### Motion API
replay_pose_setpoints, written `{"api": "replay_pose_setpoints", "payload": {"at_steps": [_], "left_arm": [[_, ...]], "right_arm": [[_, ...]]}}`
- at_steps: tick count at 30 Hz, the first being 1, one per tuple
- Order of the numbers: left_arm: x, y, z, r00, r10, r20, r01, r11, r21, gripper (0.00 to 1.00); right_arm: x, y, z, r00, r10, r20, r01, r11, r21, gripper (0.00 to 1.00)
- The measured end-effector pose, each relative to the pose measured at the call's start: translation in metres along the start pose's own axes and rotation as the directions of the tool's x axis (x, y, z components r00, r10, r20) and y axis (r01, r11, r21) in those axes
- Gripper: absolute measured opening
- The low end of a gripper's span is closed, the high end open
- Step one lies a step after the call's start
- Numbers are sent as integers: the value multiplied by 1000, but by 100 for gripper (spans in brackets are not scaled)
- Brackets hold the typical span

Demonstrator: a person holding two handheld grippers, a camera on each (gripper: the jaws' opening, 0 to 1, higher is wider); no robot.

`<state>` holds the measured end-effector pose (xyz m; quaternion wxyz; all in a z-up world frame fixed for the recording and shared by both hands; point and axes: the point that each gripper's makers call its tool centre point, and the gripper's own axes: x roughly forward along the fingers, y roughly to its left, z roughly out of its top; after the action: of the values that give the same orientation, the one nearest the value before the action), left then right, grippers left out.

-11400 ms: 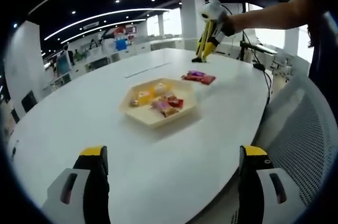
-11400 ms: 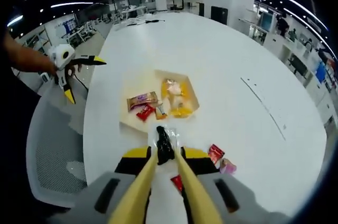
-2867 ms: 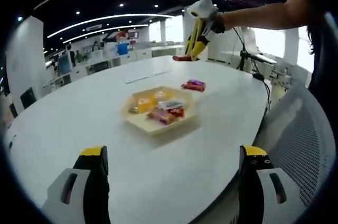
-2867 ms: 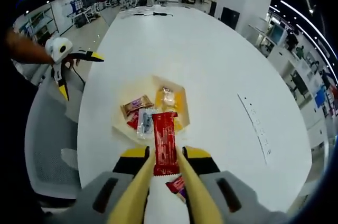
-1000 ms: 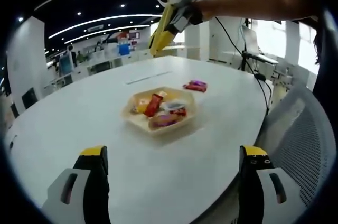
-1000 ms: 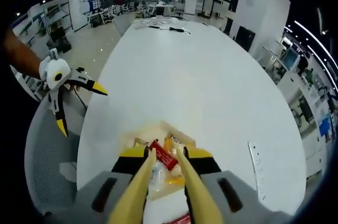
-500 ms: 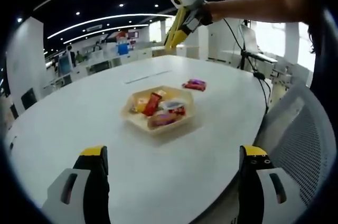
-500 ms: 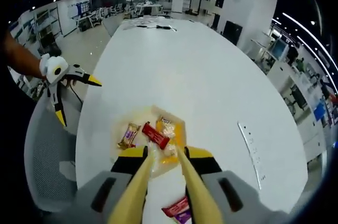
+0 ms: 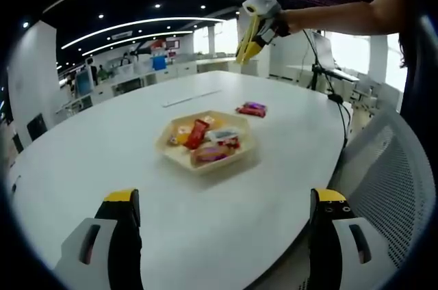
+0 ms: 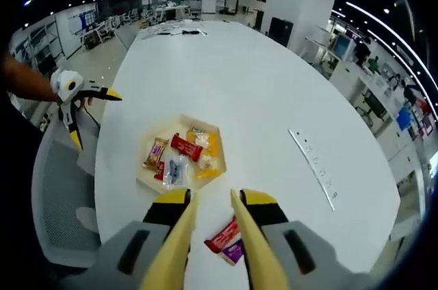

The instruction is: Place the target food into the container with the food tongs after gripping and lifting it, then release it inside without dropping or visibly crushing the food.

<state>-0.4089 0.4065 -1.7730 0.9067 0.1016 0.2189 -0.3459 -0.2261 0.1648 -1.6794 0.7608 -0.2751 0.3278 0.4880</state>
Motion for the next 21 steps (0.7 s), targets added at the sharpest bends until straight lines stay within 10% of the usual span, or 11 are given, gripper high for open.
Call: {"api": "replay_pose_setpoints", "payload": {"at_steps": [21], "left_arm": [[-1,0,-1,1000,-2,-1,2,1000,-12,100]], "right_arm": [[-12,-21,-46,998,-61,-16,62,993,96,28]]}}
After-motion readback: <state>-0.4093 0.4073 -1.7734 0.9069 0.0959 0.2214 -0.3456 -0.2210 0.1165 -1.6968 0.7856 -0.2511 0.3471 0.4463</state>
